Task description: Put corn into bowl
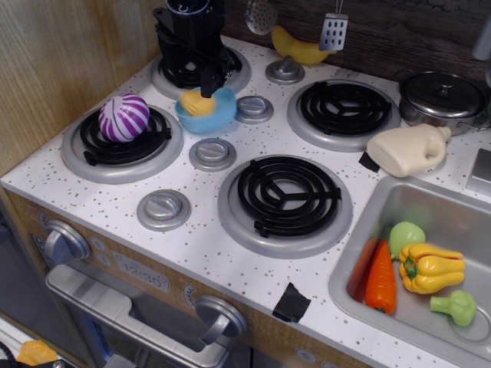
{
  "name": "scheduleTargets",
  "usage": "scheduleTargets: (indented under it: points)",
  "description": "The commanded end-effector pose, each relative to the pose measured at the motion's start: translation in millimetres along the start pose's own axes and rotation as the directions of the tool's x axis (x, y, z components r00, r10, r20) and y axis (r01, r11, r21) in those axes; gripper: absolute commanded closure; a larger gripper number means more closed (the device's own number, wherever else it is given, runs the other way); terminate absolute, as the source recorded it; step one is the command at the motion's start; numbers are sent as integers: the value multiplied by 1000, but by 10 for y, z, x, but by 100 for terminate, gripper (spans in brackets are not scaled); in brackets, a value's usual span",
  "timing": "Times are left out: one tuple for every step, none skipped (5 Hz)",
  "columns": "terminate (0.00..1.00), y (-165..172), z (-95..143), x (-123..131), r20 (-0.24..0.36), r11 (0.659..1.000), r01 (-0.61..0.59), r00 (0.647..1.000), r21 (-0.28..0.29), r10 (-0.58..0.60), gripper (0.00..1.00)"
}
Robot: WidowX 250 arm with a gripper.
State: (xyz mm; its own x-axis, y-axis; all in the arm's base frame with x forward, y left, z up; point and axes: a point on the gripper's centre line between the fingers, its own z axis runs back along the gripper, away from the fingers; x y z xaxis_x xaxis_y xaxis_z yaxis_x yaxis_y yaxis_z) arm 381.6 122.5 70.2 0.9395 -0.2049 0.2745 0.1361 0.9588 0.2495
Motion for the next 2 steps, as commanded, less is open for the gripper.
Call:
scheduleTargets:
  points:
    - [0, 111, 190, 130, 65, 999, 5, 998, 36, -8, 0]
    - [100, 111, 190, 130, 65, 999, 5, 998, 36, -8, 0]
